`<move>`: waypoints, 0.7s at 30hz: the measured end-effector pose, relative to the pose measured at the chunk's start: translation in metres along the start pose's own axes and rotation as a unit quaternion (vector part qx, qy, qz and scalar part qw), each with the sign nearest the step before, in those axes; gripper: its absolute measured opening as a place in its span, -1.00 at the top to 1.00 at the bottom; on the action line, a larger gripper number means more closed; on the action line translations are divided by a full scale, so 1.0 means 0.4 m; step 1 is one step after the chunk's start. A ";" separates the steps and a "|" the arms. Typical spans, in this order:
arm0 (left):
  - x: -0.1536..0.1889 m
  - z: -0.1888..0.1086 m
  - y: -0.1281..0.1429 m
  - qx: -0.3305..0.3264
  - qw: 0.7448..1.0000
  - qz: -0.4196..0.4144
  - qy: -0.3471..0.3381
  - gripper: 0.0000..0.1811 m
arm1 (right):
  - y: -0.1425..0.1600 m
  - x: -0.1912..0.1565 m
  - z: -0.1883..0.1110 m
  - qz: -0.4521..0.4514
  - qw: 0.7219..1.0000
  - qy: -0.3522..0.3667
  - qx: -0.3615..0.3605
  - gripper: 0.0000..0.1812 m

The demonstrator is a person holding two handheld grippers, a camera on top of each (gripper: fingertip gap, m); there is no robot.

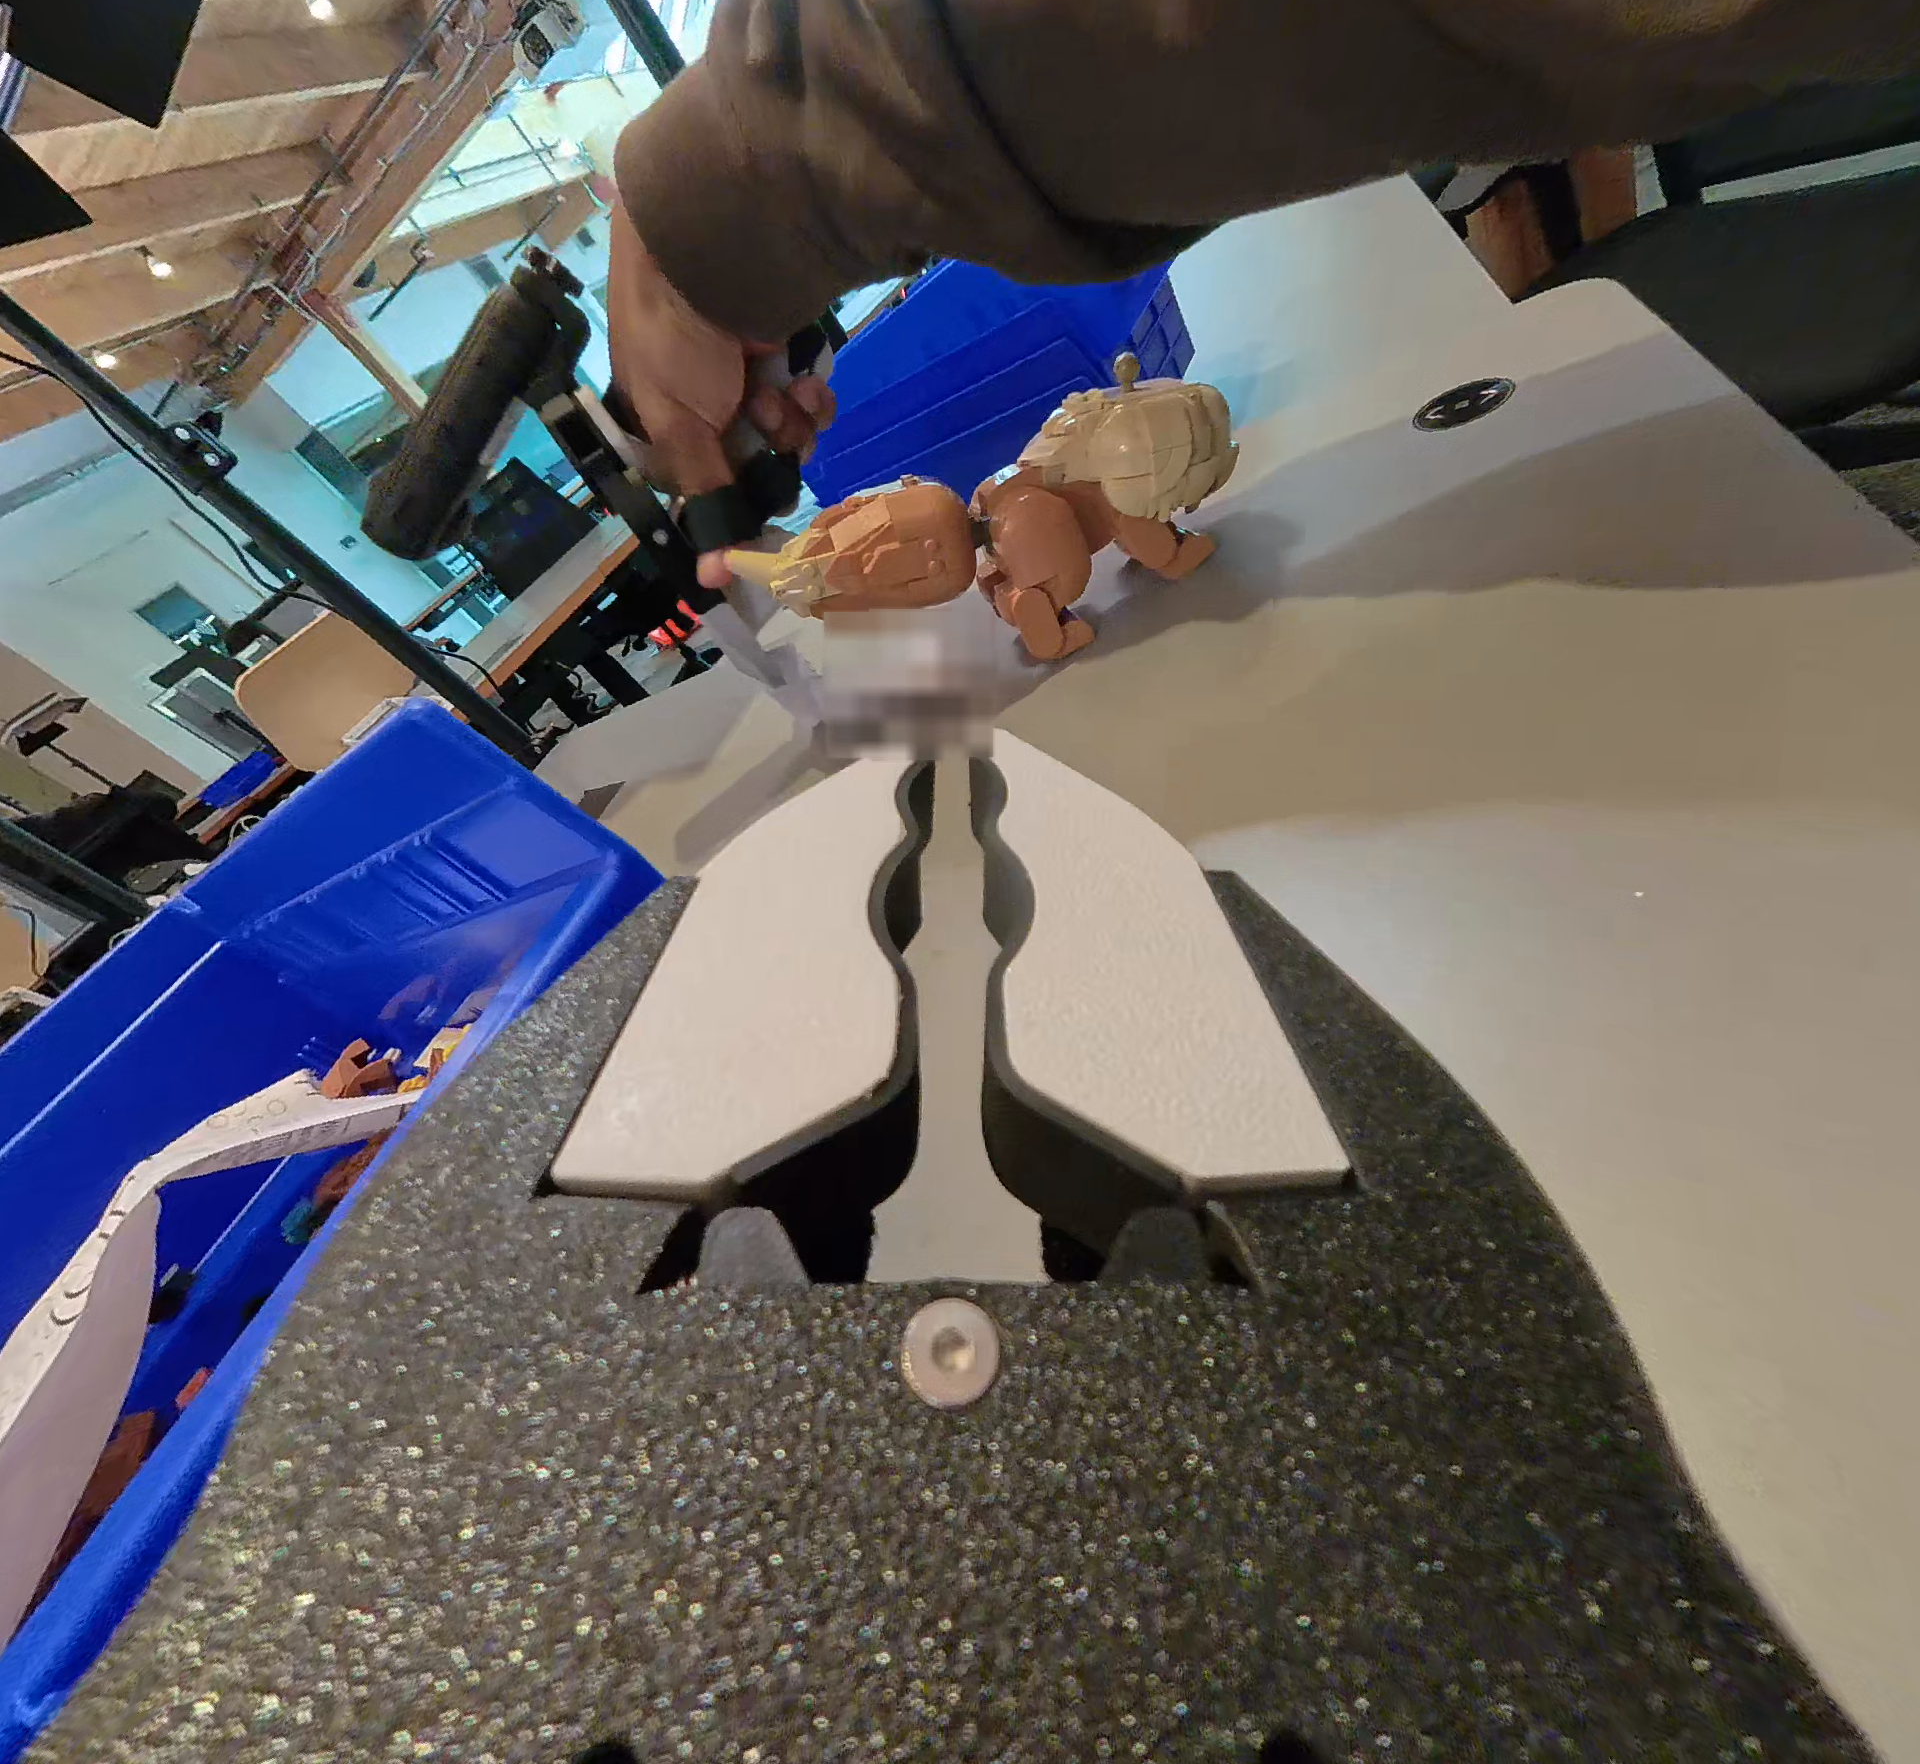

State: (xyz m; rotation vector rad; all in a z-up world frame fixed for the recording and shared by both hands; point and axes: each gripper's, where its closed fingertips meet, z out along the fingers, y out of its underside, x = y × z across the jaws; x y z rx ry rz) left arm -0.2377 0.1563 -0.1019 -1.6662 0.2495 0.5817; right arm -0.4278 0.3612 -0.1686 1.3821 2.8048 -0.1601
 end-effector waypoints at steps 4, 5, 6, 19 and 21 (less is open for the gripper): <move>-0.001 0.001 0.003 0.000 1.000 -0.004 0.002 0.93 | -0.002 0.038 0.007 0.004 0.999 0.038 -0.012 1.00; -0.001 0.001 0.003 0.000 1.000 -0.004 0.003 0.93 | -0.019 0.052 -0.012 0.002 0.998 0.063 0.006 1.00; -0.001 0.002 0.004 -0.001 1.000 -0.004 0.003 0.93 | -0.046 0.060 -0.042 0.001 0.995 0.089 0.034 1.00; 0.001 0.007 0.015 -0.007 1.000 -0.010 0.007 0.93 | -0.478 -0.448 -0.452 -0.266 0.878 0.226 0.327 0.94; -0.003 0.002 0.008 -0.005 1.000 -0.009 0.000 0.93 | -0.501 -0.460 -0.377 -0.274 0.889 0.234 0.284 0.72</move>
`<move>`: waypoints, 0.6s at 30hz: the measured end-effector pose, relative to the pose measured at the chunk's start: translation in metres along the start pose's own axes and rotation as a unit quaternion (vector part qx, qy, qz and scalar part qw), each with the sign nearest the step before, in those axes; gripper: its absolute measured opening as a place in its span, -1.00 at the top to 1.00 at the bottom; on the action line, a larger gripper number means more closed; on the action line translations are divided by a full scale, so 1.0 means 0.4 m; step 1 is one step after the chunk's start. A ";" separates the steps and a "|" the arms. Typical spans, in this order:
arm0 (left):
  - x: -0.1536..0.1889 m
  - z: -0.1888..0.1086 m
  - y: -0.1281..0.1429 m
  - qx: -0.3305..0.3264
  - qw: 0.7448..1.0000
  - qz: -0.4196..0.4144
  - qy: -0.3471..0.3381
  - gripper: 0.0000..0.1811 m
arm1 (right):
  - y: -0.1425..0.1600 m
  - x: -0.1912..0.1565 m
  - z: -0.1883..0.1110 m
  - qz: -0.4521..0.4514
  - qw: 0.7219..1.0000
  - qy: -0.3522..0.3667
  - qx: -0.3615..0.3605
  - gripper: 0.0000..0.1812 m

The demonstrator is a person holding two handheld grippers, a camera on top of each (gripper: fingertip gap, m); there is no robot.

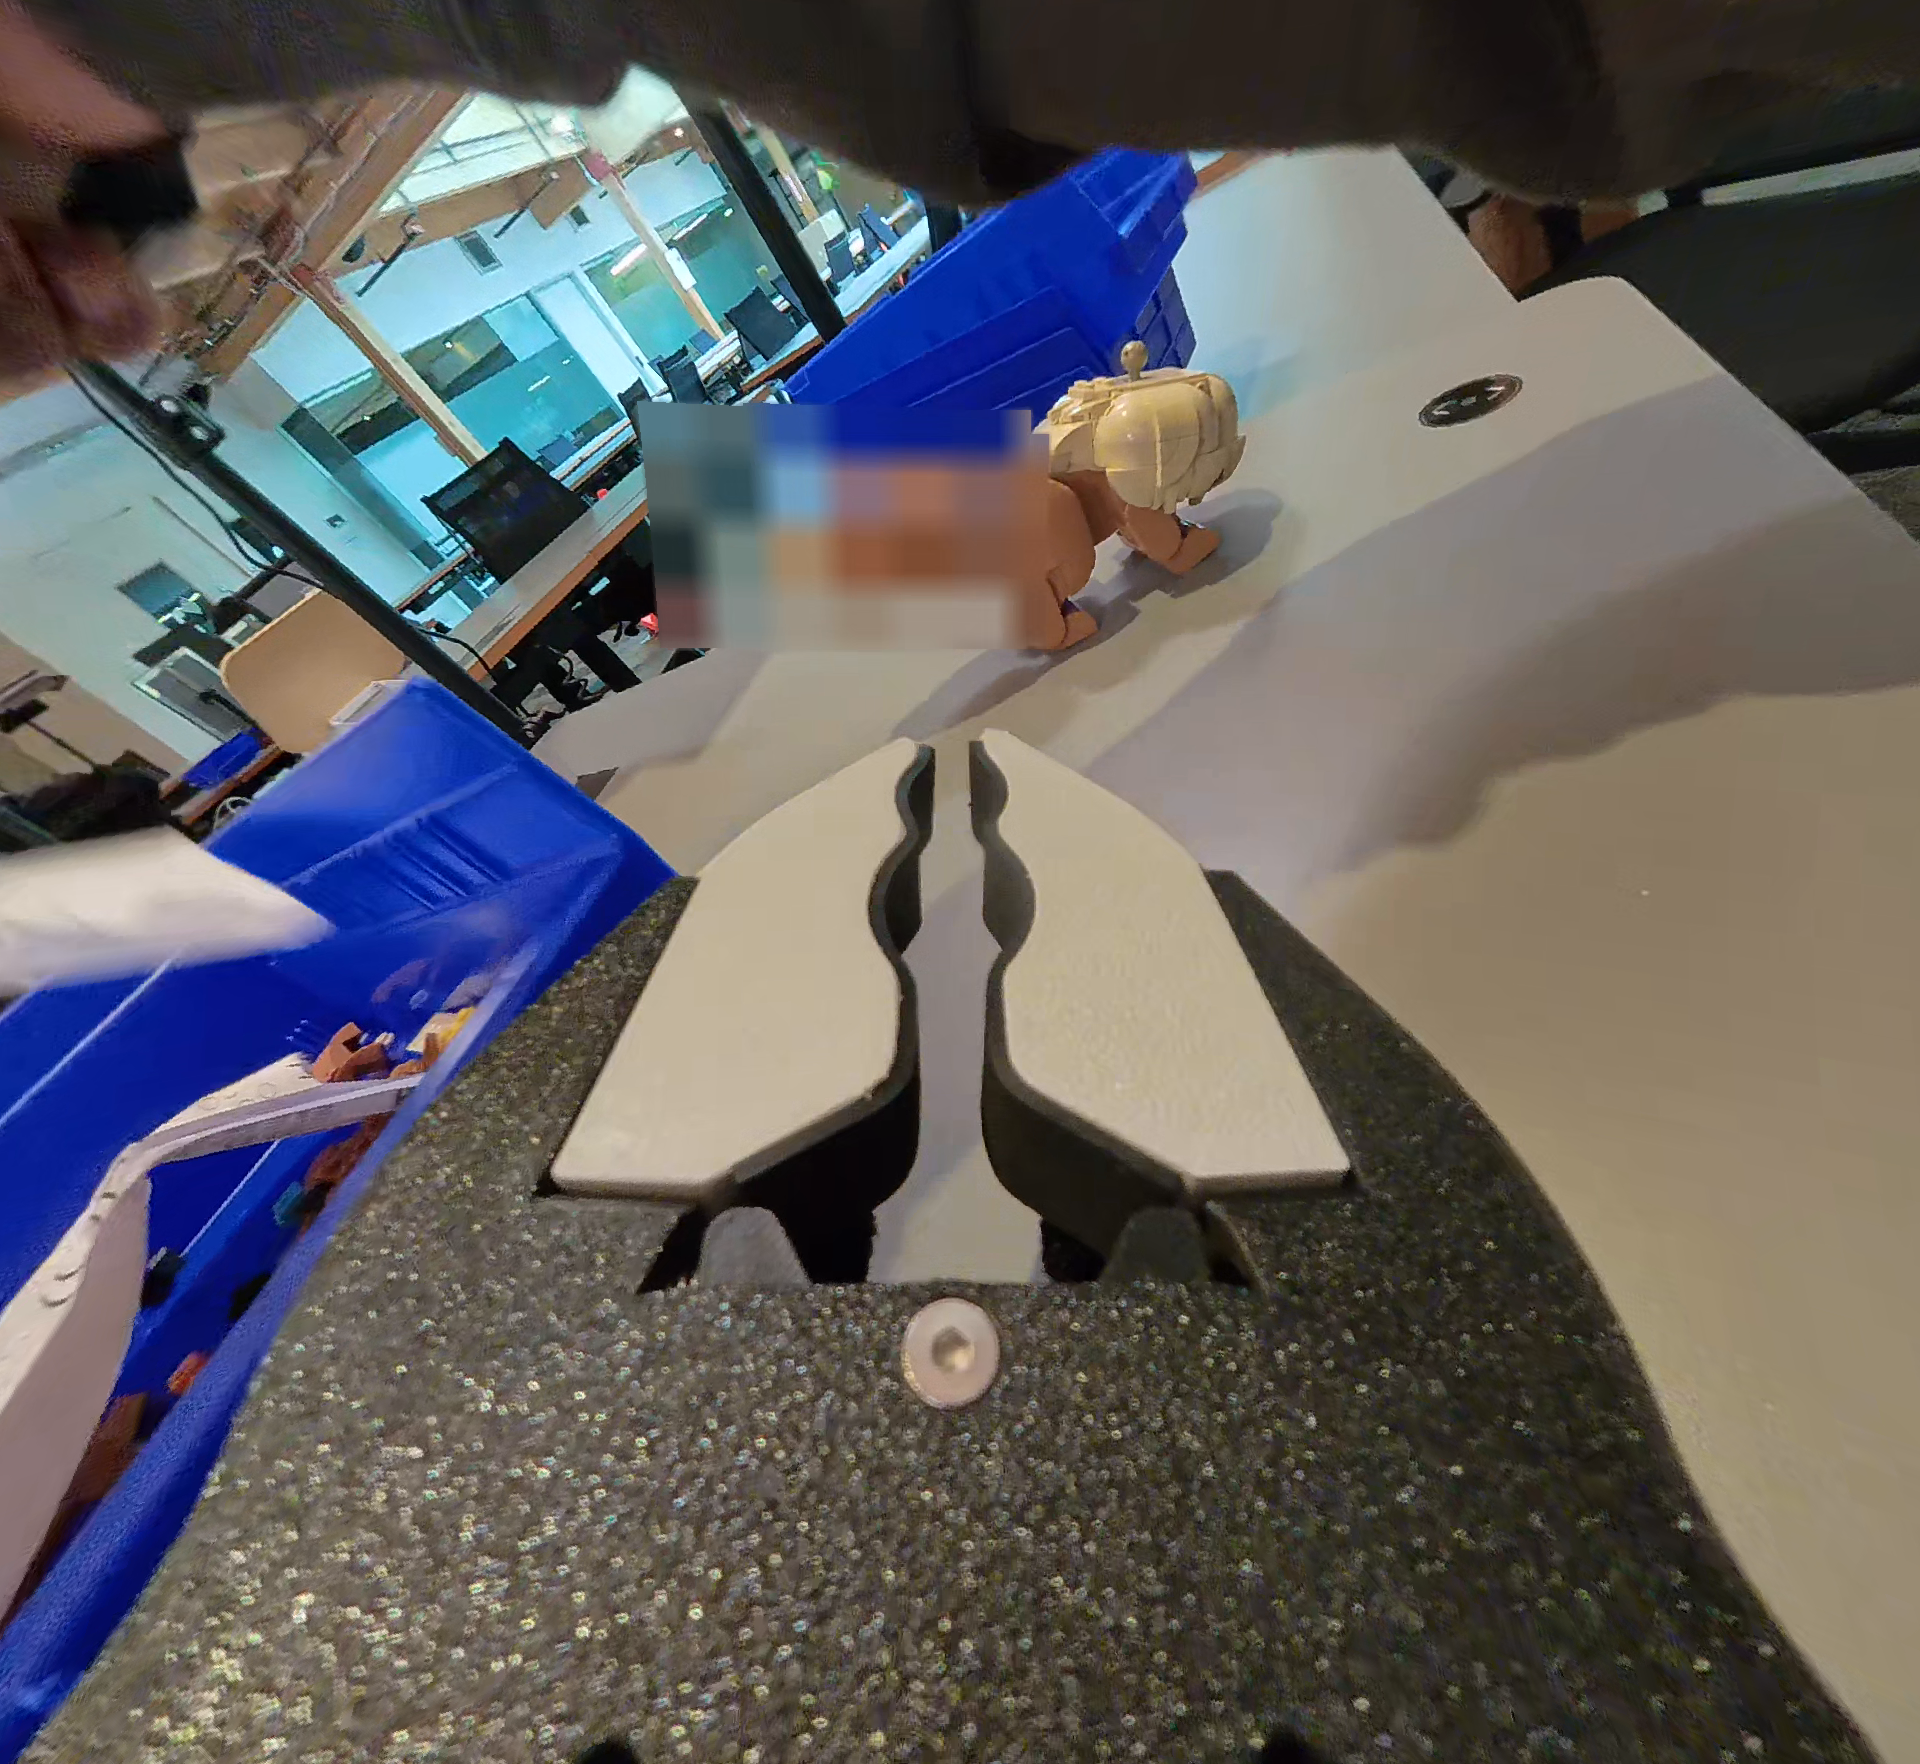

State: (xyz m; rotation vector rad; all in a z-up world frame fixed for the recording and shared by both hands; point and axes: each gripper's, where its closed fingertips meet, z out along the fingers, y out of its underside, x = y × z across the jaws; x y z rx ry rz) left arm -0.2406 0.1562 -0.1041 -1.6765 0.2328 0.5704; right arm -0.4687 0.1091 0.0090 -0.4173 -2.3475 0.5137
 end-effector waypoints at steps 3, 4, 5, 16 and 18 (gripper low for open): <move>-0.014 -0.015 -0.021 0.010 1.000 0.007 -0.017 0.93 | 0.017 -0.043 0.059 0.001 1.000 -0.008 -0.017 0.55; -0.024 -0.023 -0.029 0.013 0.999 0.014 -0.029 0.93 | 0.021 -0.048 0.061 0.009 1.000 -0.005 -0.011 0.55; -0.039 -0.034 -0.040 0.018 0.999 0.022 -0.044 0.93 | 0.025 -0.048 0.055 0.022 1.000 0.001 -0.002 0.55; -0.508 -0.267 -0.092 -0.082 0.957 -0.052 -0.274 0.82 | 0.187 -0.068 -0.057 0.224 0.974 0.007 0.037 0.61; -0.557 -0.290 -0.014 -0.154 0.945 -0.129 -0.257 0.66 | 0.198 -0.097 -0.046 0.240 0.970 -0.028 0.036 0.61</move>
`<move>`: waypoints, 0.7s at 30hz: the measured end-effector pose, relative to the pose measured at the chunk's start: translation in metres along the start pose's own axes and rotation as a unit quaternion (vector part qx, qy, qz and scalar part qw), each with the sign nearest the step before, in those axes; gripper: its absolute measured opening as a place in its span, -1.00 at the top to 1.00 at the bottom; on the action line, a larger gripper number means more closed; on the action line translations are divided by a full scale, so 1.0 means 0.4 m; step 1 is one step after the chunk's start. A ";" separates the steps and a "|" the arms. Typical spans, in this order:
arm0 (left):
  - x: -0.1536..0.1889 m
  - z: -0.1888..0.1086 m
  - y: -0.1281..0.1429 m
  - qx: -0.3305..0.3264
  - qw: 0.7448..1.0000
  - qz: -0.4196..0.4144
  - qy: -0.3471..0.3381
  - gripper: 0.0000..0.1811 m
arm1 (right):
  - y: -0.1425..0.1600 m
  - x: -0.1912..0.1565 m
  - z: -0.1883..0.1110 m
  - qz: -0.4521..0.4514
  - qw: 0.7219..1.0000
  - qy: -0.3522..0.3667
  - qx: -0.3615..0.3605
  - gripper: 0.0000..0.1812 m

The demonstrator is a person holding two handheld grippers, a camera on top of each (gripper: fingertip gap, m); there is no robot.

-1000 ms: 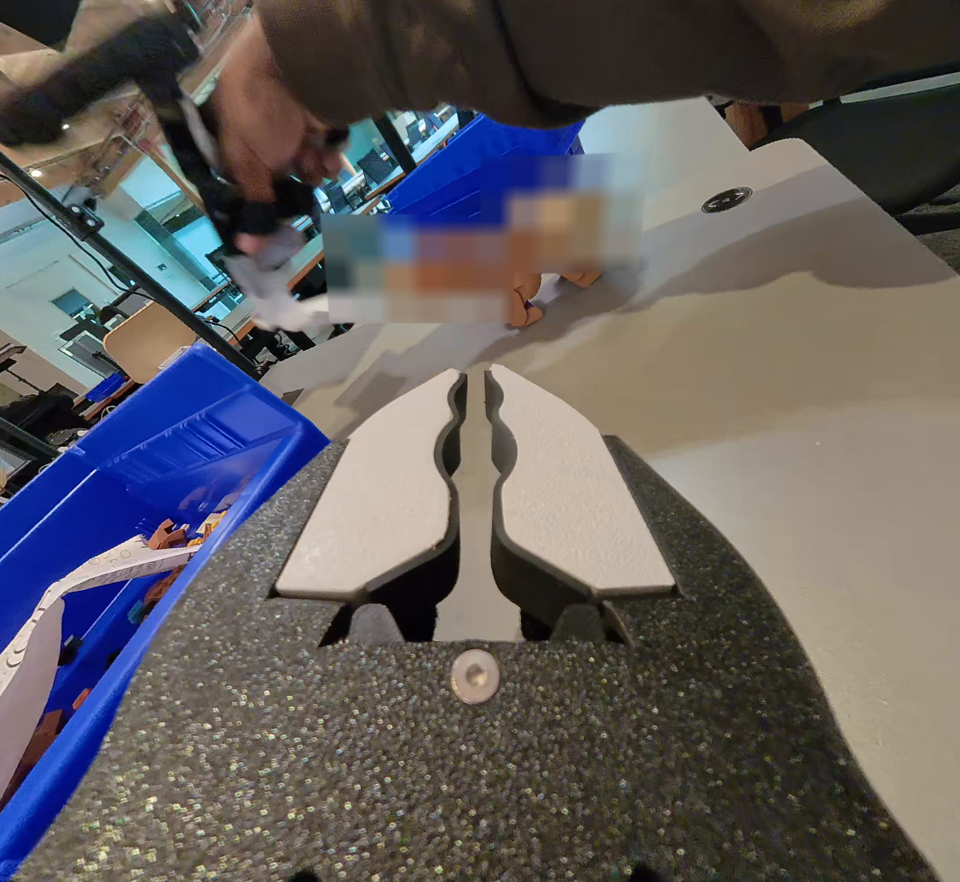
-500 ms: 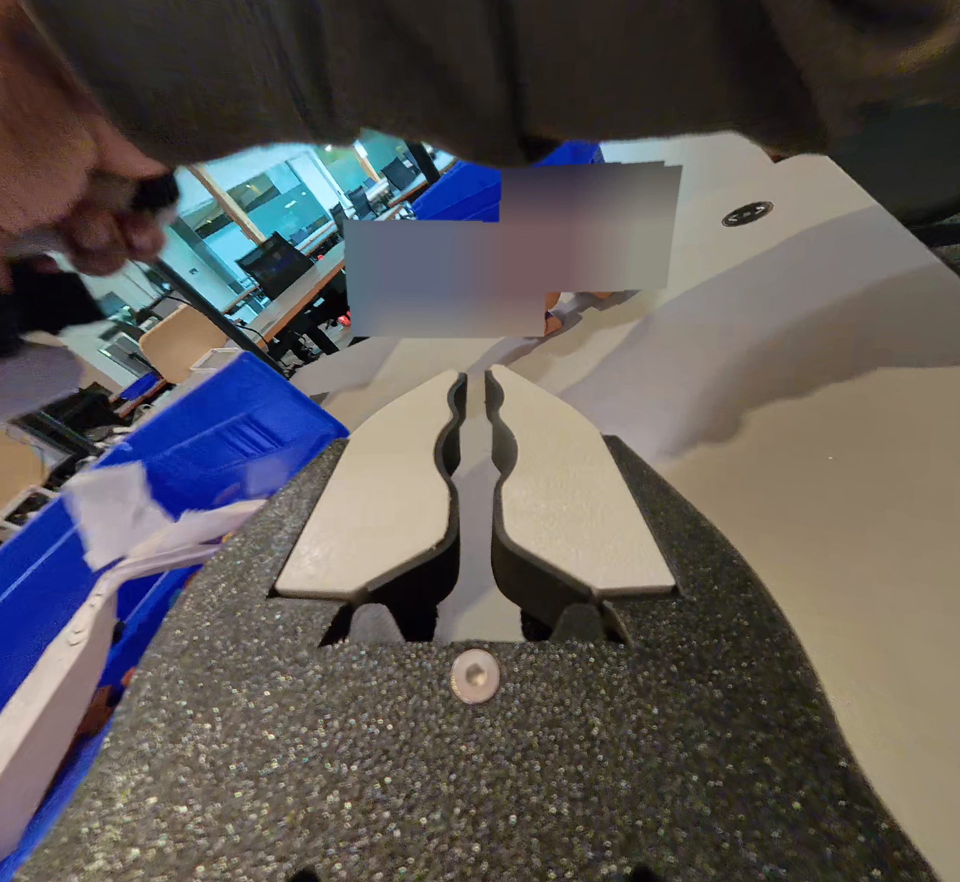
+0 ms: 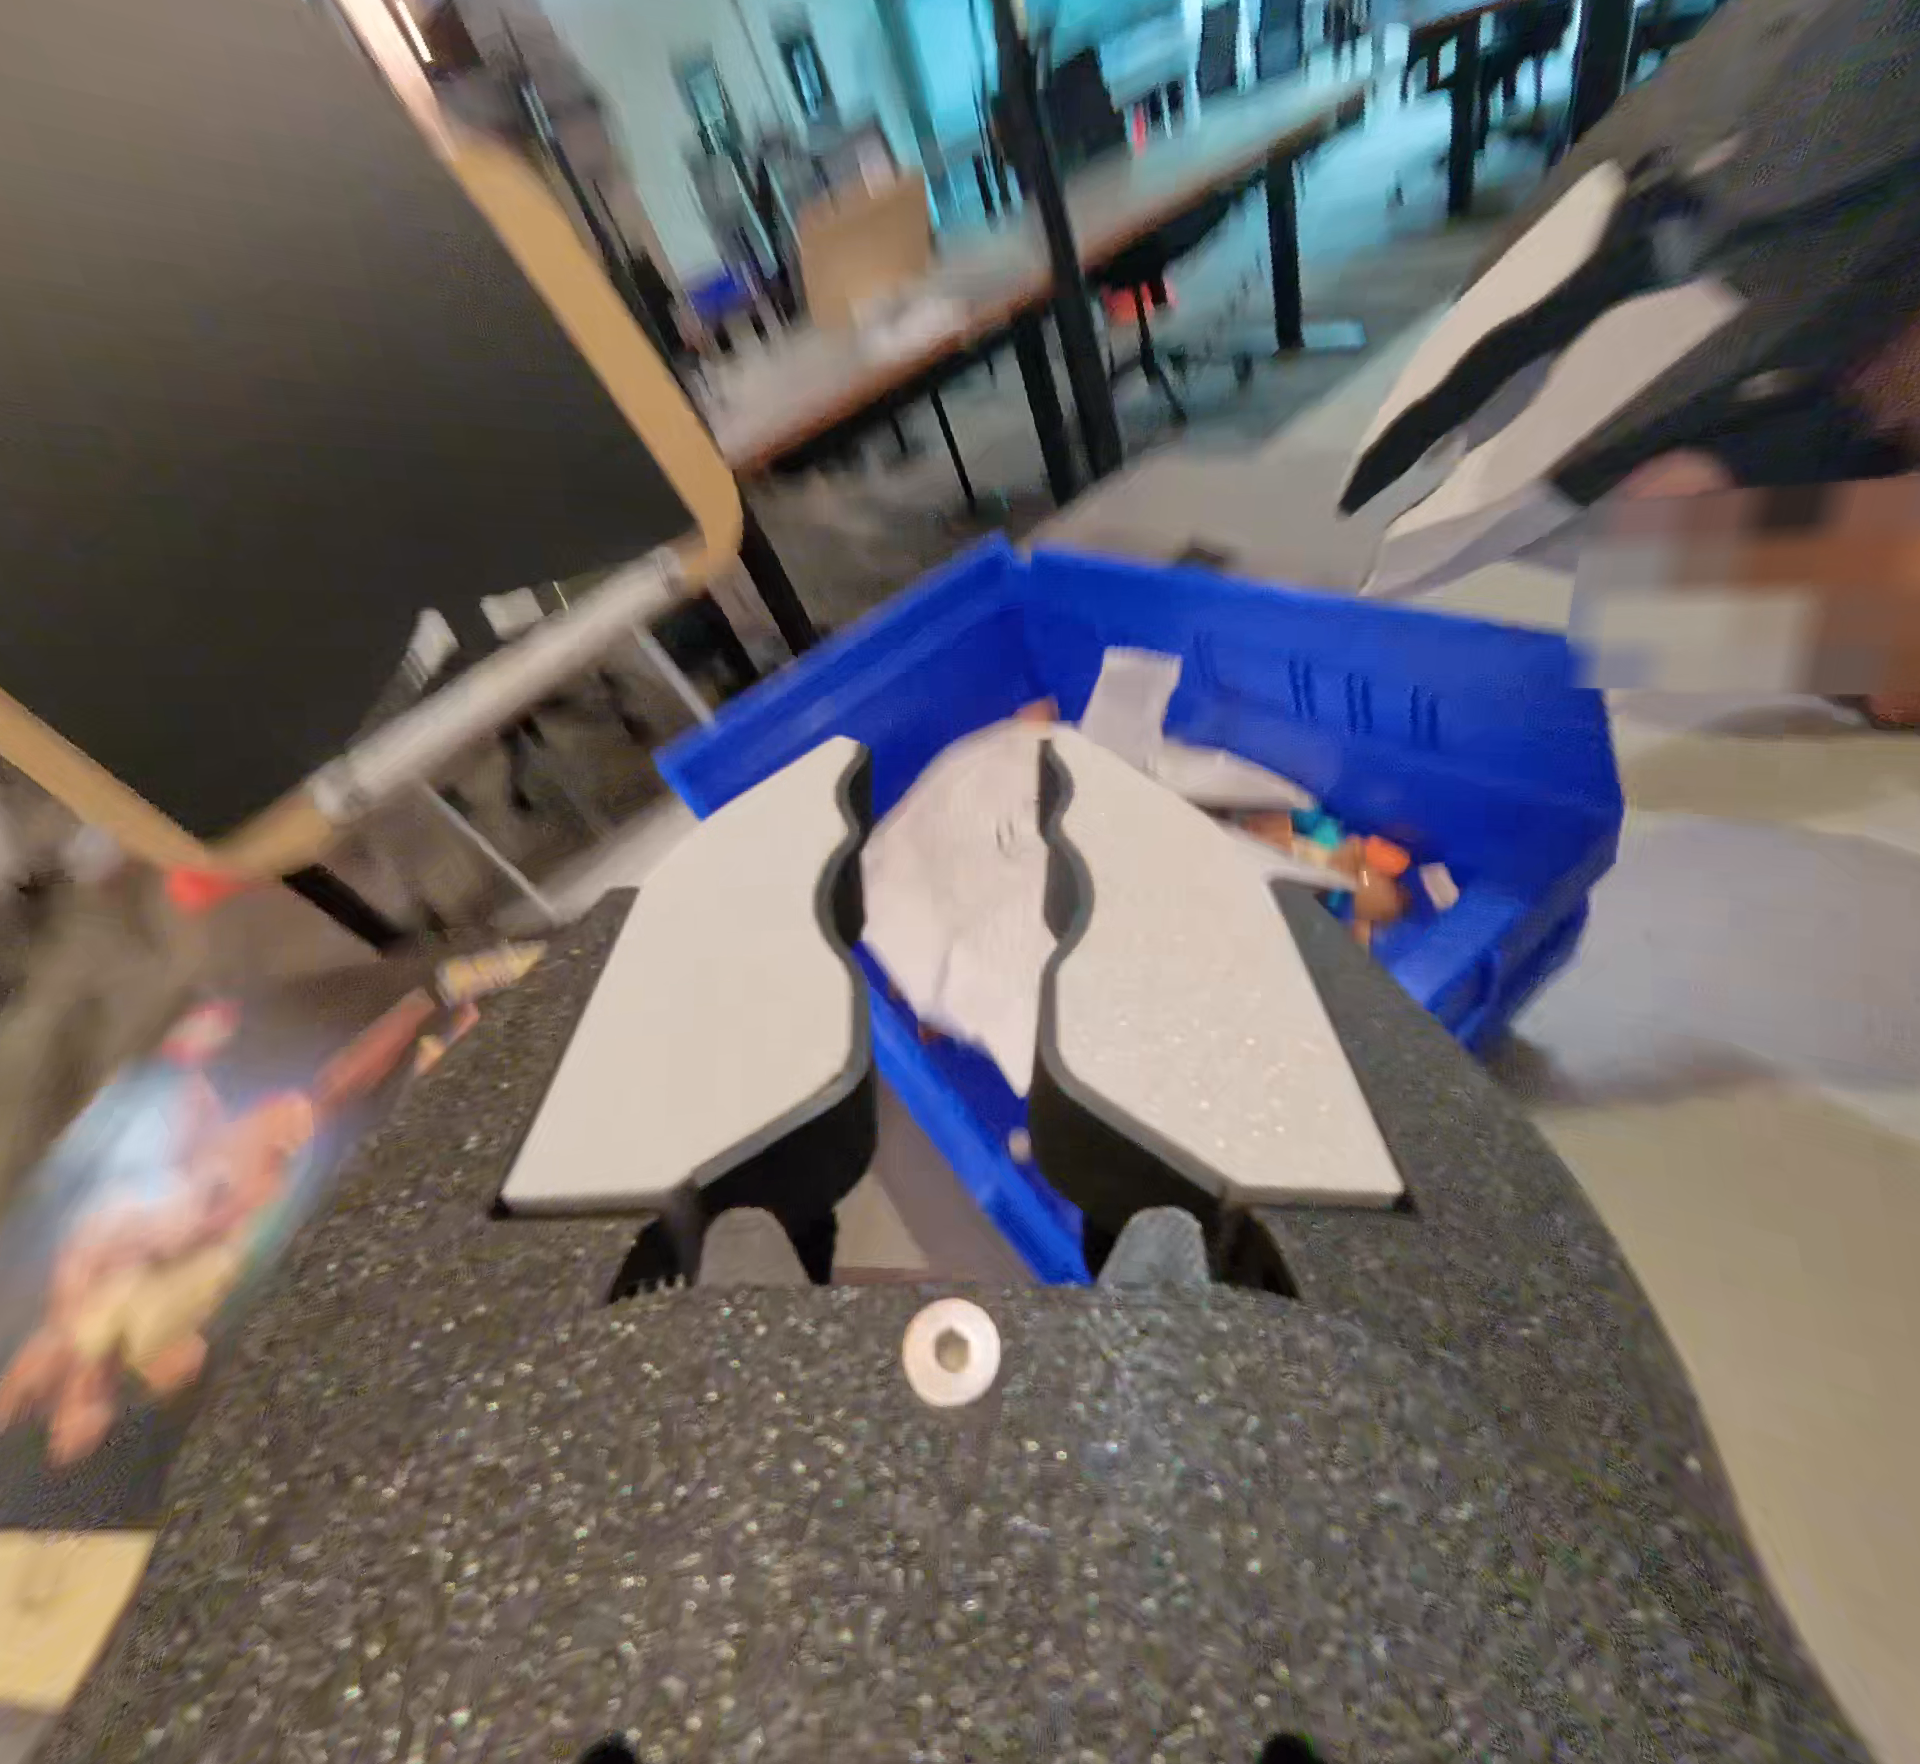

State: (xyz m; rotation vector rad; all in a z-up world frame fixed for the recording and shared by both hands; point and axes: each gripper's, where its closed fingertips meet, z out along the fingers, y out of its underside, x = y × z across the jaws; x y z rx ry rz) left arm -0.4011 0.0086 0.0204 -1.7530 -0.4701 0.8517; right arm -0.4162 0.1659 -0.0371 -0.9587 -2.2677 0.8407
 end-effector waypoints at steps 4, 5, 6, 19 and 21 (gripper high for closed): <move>-0.014 0.032 0.139 -0.123 0.986 -0.085 0.071 0.61 | 0.035 -0.047 0.021 0.008 0.999 -0.046 -0.013 0.74; -0.024 0.034 0.163 -0.123 0.986 -0.092 0.061 0.67 | 0.037 -0.044 0.024 0.006 0.999 -0.037 -0.006 0.79; -0.021 0.035 0.181 -0.116 0.986 -0.102 0.064 0.68 | 0.037 -0.039 0.025 0.004 1.000 -0.027 0.004 0.84; -0.007 0.051 0.197 -0.031 0.994 -0.103 0.002 1.00 | 0.030 -0.028 0.027 -0.031 0.995 0.069 0.063 1.00; -0.012 0.055 0.199 -0.030 0.997 -0.062 -0.041 1.00 | 0.031 -0.027 0.027 -0.033 0.995 0.069 0.066 1.00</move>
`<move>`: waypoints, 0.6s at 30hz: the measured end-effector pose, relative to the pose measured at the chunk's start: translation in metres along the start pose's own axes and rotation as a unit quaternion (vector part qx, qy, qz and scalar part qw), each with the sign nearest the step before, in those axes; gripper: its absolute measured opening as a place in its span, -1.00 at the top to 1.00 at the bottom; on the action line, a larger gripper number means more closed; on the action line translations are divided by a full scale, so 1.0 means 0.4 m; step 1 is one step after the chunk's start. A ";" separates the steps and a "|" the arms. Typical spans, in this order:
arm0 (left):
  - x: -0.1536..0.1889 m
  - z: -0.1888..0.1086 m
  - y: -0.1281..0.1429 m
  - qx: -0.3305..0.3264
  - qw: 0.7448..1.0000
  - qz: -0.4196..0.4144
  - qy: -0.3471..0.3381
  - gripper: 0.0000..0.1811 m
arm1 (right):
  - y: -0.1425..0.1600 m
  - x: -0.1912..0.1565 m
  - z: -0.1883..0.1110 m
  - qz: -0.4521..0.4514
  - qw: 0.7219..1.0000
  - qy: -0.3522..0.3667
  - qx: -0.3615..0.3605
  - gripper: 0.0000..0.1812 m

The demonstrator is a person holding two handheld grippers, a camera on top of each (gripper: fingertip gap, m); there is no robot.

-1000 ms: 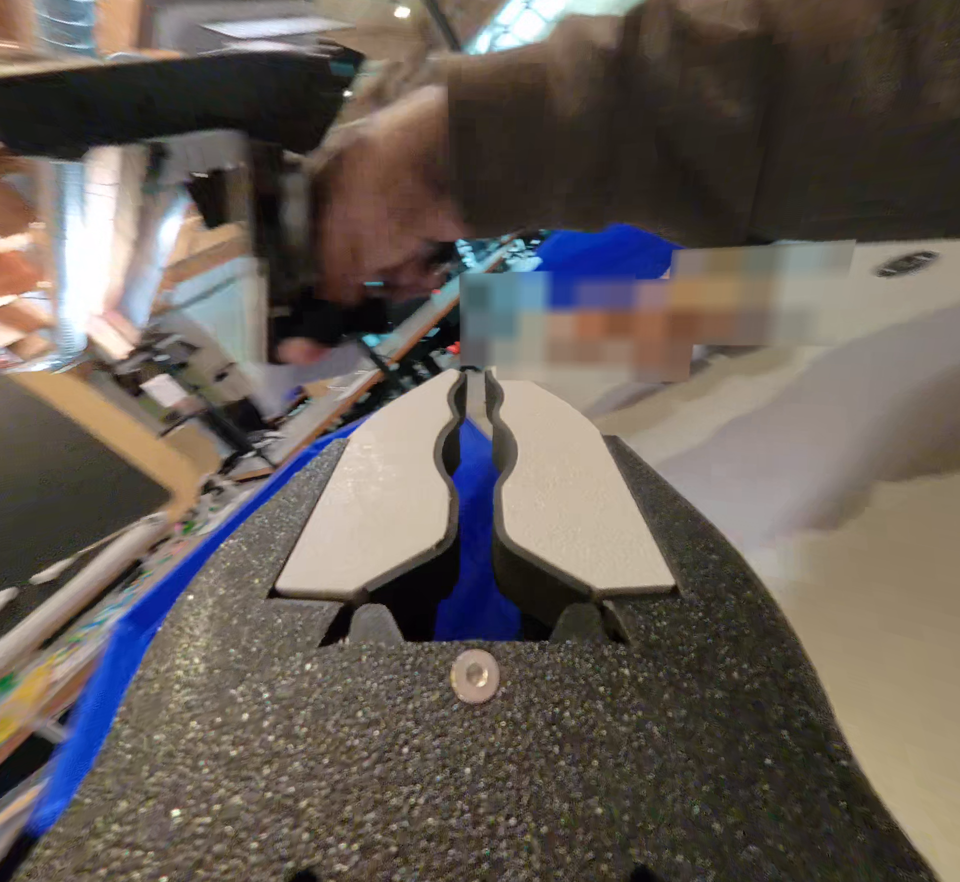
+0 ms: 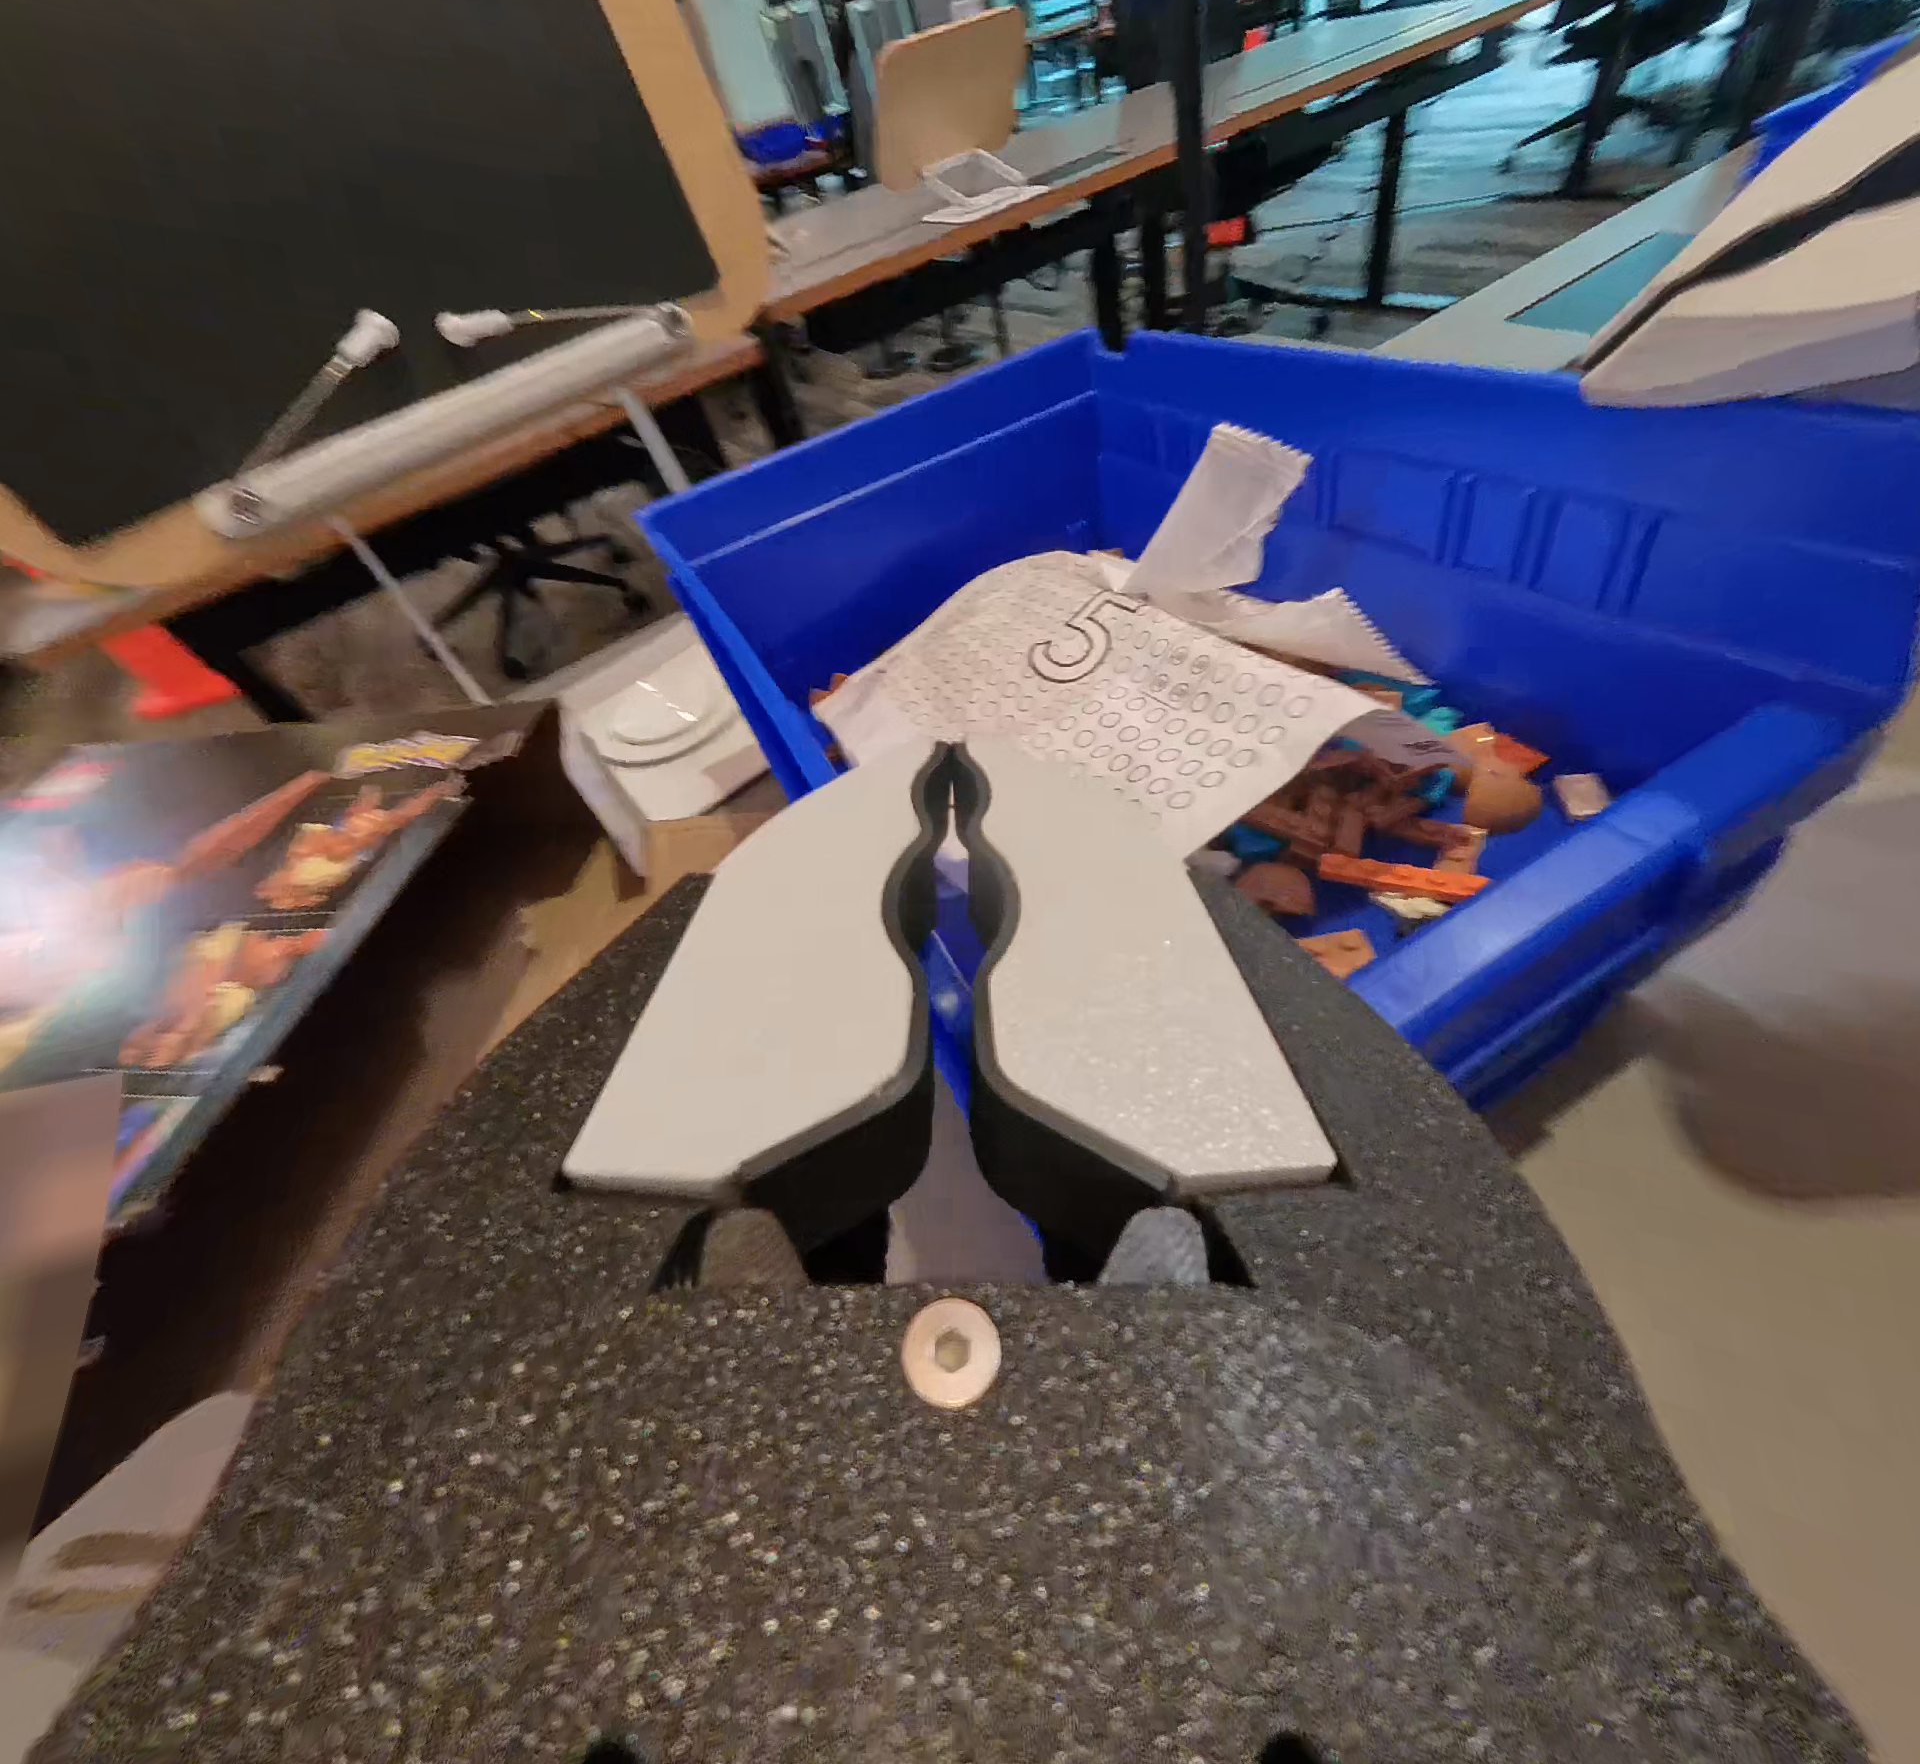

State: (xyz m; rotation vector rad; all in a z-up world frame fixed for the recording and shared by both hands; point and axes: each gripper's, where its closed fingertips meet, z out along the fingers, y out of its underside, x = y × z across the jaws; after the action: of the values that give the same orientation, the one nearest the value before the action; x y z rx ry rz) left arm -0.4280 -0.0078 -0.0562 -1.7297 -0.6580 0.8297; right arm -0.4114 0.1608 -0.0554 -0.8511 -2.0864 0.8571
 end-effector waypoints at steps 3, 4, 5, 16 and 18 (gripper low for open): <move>-0.011 0.006 0.003 0.006 0.995 0.068 -0.071 0.97 | 0.000 0.002 -0.001 0.001 1.000 0.003 0.004 1.00; -0.011 0.006 0.004 0.011 0.994 0.076 -0.075 0.94 | 0.000 0.003 -0.002 0.001 1.000 0.005 0.008 1.00; -0.011 0.003 0.005 0.017 0.995 0.069 -0.069 0.92 | 0.000 0.004 -0.005 -0.001 1.000 0.010 0.016 0.99; 0.014 -0.048 0.069 0.020 0.994 -0.109 0.024 0.76 | 0.151 -0.011 -0.284 0.018 0.984 0.076 0.159 0.82; 0.022 -0.040 0.063 0.021 0.992 -0.116 0.042 0.78 | 0.223 -0.001 -0.329 0.016 0.987 0.081 0.138 0.83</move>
State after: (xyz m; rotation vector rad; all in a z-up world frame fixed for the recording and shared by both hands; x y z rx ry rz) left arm -0.4091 -0.0175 -0.0790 -1.6050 -0.7615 0.6024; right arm -0.2800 0.2501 -0.0554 -0.7782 -1.7683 1.0307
